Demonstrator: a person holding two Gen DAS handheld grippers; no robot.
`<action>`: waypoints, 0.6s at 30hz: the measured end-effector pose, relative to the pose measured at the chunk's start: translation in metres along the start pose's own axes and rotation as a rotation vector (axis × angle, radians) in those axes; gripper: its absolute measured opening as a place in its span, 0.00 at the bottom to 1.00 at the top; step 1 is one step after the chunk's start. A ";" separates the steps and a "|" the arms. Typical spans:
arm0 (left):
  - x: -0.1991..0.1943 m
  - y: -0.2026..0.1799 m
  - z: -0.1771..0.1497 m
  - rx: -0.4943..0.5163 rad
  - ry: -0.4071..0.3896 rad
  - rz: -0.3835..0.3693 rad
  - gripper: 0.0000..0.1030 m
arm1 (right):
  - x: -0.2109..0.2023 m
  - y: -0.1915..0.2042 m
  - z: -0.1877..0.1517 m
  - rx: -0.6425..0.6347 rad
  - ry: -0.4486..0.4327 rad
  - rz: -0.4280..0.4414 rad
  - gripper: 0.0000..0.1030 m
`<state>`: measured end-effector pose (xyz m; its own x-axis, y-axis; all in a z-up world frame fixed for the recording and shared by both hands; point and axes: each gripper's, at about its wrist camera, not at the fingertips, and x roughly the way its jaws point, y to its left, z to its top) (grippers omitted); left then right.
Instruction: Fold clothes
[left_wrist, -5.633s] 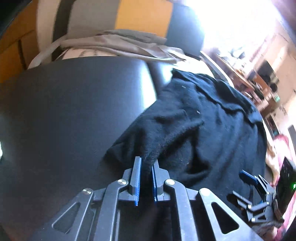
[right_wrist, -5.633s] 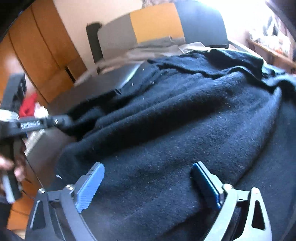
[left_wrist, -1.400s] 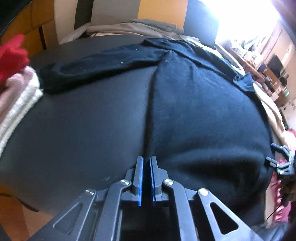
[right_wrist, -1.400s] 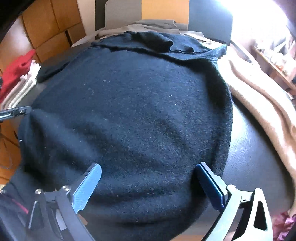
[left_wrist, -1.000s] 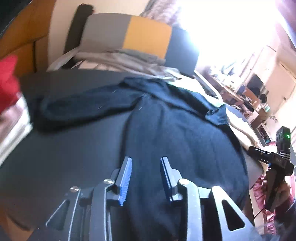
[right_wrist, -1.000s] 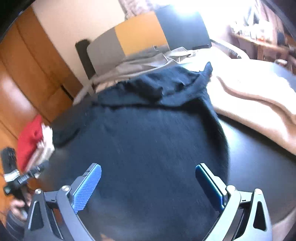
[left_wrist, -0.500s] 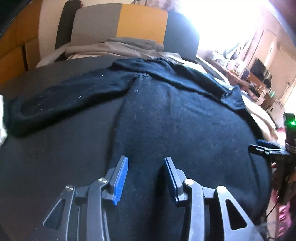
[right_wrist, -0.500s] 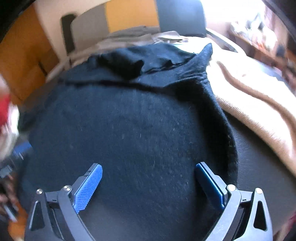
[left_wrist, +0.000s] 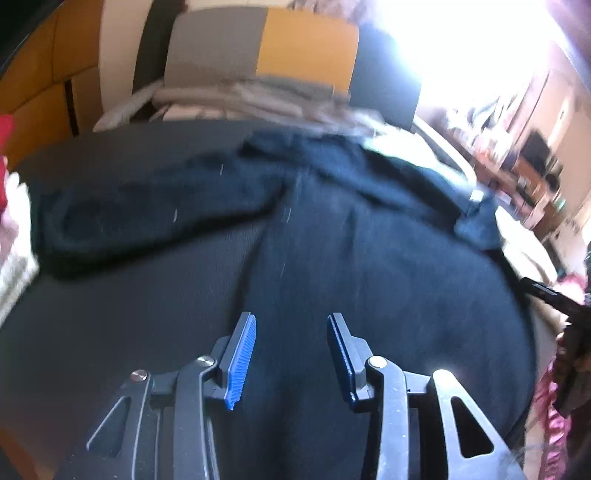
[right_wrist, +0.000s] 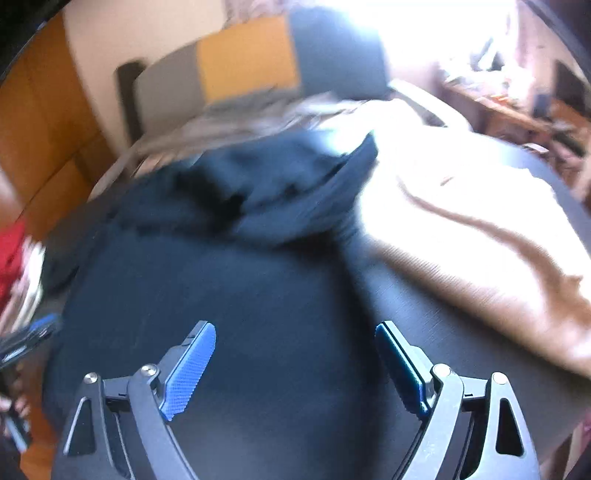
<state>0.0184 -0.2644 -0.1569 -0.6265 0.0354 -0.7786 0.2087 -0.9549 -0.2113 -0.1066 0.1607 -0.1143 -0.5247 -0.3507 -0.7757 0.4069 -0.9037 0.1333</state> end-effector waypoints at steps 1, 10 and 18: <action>-0.001 -0.003 0.009 0.013 -0.015 -0.005 0.40 | 0.005 -0.011 0.009 0.013 0.003 -0.027 0.86; 0.040 -0.029 0.052 0.109 -0.005 0.015 0.40 | 0.066 -0.110 0.068 0.210 0.101 -0.064 0.86; 0.074 -0.051 0.070 0.090 0.091 -0.184 0.40 | 0.105 -0.157 0.114 0.231 0.106 -0.271 0.87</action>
<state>-0.0912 -0.2335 -0.1621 -0.5763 0.2343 -0.7829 0.0269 -0.9521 -0.3048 -0.3106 0.2374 -0.1465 -0.5049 -0.0745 -0.8600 0.0776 -0.9962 0.0407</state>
